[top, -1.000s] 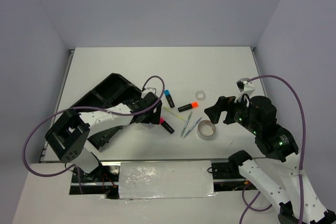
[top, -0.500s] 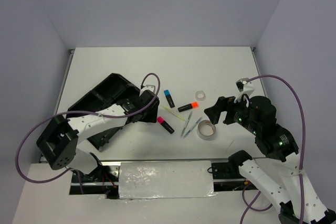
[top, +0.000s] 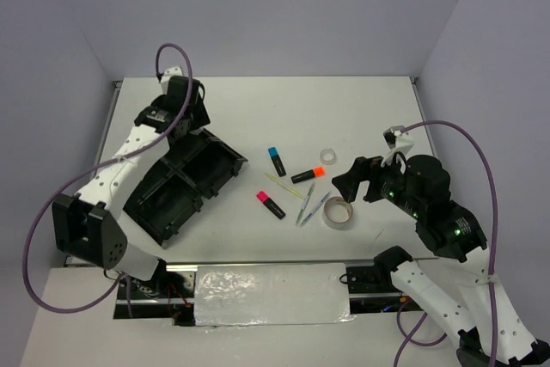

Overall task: Sort the stationery into containers
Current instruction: Pick up the stationery from the center of the board, then place the stationery in the storage box.

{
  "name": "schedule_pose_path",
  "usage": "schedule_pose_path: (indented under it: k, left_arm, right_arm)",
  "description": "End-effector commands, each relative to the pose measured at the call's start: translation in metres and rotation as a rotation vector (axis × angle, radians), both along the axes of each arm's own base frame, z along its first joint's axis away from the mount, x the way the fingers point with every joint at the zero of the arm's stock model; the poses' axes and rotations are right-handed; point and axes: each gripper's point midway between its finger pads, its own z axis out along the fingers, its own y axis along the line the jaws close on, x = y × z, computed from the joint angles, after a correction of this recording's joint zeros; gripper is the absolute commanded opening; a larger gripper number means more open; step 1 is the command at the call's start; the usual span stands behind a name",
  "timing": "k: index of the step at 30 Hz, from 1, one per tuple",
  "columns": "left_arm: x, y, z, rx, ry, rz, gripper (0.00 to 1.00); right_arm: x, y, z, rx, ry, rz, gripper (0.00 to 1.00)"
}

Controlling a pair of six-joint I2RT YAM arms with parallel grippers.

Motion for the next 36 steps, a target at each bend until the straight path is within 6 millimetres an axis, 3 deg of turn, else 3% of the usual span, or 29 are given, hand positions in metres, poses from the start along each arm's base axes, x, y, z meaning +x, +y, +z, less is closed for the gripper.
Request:
schedule_pose_path:
  k: [1,4,5,11,17,21,23,26,28,29,33,34,35,36]
  left_arm:
    - [0.026,0.032,-0.004,0.035,0.038,0.077,0.29]
    - [0.047,0.043,-0.013,0.011,0.04,0.105,0.32]
    - [0.051,0.043,-0.026,0.014,0.072,0.106,0.34]
    - [0.062,0.077,-0.062,0.057,0.117,0.211,0.4]
    - [0.065,0.07,-0.09,-0.001,0.154,0.176,0.48]
    - [0.059,0.07,-0.1,-0.004,0.174,0.178,0.67]
    - [0.055,0.071,-0.1,-0.004,0.178,0.191,0.81]
    - [0.052,0.068,-0.091,-0.016,0.167,0.181,0.92]
    - [0.051,0.058,-0.074,-0.036,0.126,0.151,0.97]
    - [0.05,0.054,-0.066,-0.038,0.112,0.136,0.99]
    - [0.039,0.043,-0.027,-0.032,0.058,0.109,0.99]
    - [0.031,0.039,-0.01,-0.043,0.028,0.091,0.99]
    - [0.025,0.033,-0.006,-0.056,0.02,0.071,0.99]
    - [0.013,0.03,0.009,-0.073,-0.021,0.047,0.99]
  right_arm:
    - [0.001,0.007,0.016,0.017,-0.062,0.041,1.0]
    - [0.0,0.008,0.016,0.023,-0.073,0.049,1.0]
    - [-0.001,0.008,0.015,0.022,-0.074,0.051,1.0]
    - [-0.001,0.012,0.011,0.025,-0.07,0.07,1.0]
    - [0.0,0.017,0.008,0.018,-0.054,0.093,1.0]
    - [0.0,0.018,0.008,0.02,-0.051,0.098,1.0]
    - [0.002,0.02,0.005,0.019,-0.041,0.102,1.0]
    - [0.007,0.025,-0.001,0.017,-0.025,0.12,1.0]
    - [0.006,0.039,-0.011,0.04,0.007,0.185,1.0]
    - [0.015,0.051,-0.014,0.063,0.011,0.214,1.0]
    - [0.018,0.096,-0.051,0.049,0.123,0.339,1.0]
    - [0.031,0.097,-0.053,-0.008,0.101,0.281,1.0]
    - [0.038,0.107,-0.074,-0.074,0.149,0.276,1.0]
    - [0.043,0.118,-0.074,-0.121,0.122,0.266,0.97]
